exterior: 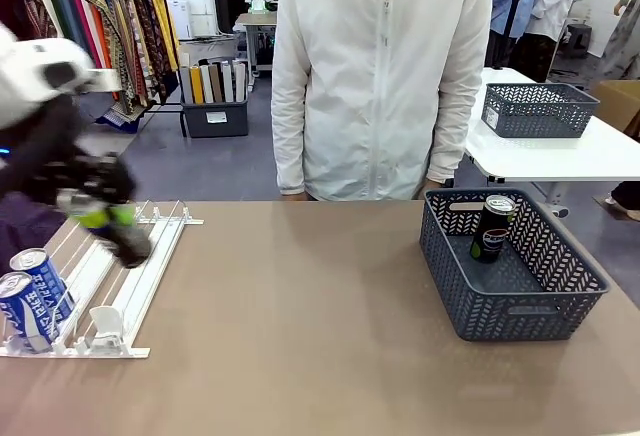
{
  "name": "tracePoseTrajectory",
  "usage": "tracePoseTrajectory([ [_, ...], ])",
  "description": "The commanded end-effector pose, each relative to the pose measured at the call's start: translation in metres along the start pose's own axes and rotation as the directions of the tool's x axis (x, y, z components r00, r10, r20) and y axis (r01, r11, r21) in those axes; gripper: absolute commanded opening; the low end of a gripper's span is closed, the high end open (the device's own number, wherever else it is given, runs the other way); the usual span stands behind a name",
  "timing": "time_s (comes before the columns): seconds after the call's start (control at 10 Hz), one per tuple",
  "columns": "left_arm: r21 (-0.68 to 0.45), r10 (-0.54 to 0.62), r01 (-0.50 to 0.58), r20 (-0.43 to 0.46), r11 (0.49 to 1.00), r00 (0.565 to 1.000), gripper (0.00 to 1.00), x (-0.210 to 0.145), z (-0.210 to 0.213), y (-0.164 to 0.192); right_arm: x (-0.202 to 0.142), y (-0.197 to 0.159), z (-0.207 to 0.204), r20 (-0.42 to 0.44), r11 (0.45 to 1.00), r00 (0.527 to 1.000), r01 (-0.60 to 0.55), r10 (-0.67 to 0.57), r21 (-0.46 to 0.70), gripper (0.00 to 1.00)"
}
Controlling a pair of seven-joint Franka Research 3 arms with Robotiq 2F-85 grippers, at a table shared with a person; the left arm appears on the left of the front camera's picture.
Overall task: Retrieve and store the cans from the dispenser.
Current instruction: Pick up the last remaining can from one row of the Automatic Can Dispenser and place it in the middle of the table.
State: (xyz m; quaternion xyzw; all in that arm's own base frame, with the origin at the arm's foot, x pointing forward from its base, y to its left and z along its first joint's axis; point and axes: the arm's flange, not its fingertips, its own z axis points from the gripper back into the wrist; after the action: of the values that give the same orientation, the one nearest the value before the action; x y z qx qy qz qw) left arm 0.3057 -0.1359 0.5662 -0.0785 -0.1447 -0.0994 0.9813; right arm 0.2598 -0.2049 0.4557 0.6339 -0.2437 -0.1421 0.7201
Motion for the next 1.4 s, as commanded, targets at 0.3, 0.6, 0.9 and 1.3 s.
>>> tracePoseTrajectory([
  [0.3, -0.096, -0.317, 0.306, -0.135, 0.947, 0.939, 0.00, 0.107, -0.107, -0.193, -0.002, 0.002, 0.002, -0.006, 1.000, 1.000, -0.004, 0.004, 0.002, 1.00],
  [0.6, -0.074, -0.379, 0.374, -0.288, 0.924, 0.879, 0.00, 0.123, -0.181, -0.243, -0.002, 0.002, 0.002, -0.006, 1.000, 1.000, -0.004, 0.004, 0.002, 1.00],
  [0.9, -0.069, -0.413, 0.413, -0.314, 0.908, 0.855, 0.00, 0.112, -0.211, -0.252, -0.002, 0.002, 0.002, -0.006, 1.000, 1.000, -0.004, 0.004, 0.002, 1.00],
  [1.3, -0.026, -0.421, 0.433, -0.286, 0.901, 0.860, 0.00, 0.105, -0.237, -0.251, -0.002, 0.002, 0.002, -0.006, 1.000, 1.000, -0.004, 0.004, 0.002, 1.00],
])
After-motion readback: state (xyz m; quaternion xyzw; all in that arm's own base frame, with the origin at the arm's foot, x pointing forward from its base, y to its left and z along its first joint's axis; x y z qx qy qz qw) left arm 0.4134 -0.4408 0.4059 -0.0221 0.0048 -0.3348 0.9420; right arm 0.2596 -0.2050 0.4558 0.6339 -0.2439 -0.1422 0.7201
